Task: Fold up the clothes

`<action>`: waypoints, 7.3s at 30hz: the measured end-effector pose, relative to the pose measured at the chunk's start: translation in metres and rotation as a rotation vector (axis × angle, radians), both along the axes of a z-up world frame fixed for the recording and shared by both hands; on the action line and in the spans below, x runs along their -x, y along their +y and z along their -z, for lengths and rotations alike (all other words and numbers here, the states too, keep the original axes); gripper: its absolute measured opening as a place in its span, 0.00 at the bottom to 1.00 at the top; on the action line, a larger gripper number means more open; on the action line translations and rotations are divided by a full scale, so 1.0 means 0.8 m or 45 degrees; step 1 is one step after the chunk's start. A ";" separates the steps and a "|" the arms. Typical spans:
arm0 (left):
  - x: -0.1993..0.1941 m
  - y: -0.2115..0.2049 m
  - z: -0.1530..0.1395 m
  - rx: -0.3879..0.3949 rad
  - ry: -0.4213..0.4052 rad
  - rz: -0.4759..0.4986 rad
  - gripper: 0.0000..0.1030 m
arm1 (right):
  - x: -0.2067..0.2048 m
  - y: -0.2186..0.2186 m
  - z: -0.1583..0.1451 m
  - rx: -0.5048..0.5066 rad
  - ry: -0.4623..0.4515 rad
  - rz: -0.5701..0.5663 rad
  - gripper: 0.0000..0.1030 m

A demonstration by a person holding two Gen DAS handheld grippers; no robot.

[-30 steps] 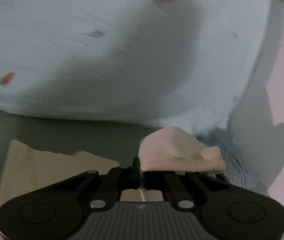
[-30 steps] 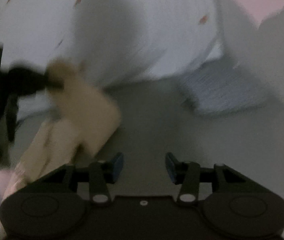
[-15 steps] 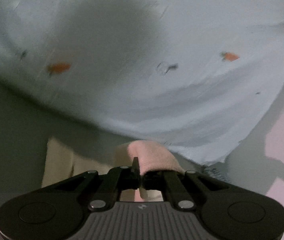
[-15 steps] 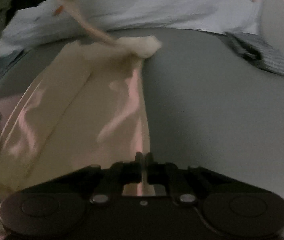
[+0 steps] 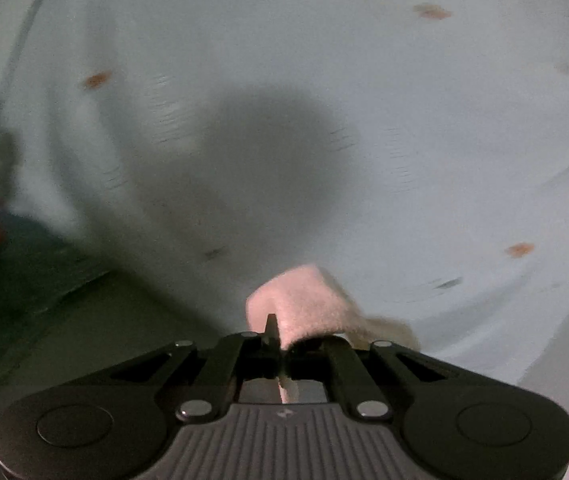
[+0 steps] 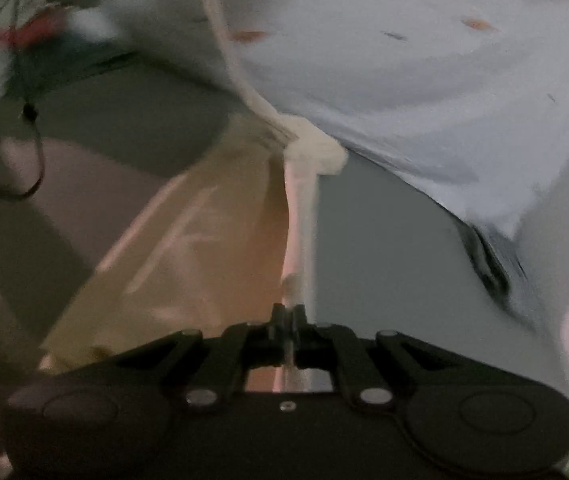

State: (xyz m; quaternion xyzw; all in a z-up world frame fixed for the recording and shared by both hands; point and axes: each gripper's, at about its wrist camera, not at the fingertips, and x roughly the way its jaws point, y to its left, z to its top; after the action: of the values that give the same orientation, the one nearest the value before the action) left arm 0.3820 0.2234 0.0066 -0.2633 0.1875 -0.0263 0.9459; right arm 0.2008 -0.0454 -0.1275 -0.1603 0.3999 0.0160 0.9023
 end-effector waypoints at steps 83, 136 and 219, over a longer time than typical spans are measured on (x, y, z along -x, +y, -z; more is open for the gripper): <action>0.048 0.043 0.086 0.046 0.320 0.310 0.66 | -0.091 -0.012 -0.097 -0.607 -0.404 0.713 0.06; -0.047 -0.162 0.236 0.343 0.592 0.382 0.03 | -0.237 -0.042 0.058 -0.684 0.050 -0.281 0.03; -0.200 -0.078 0.228 1.042 0.385 0.354 0.18 | -0.415 -0.204 0.059 -2.127 0.557 0.676 0.32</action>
State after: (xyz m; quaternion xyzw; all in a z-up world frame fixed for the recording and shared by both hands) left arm 0.5418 0.1614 -0.1755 -0.5885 0.3313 -0.1860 0.7136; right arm 0.5327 -0.2087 -0.1746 0.6513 0.4445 0.1226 0.6027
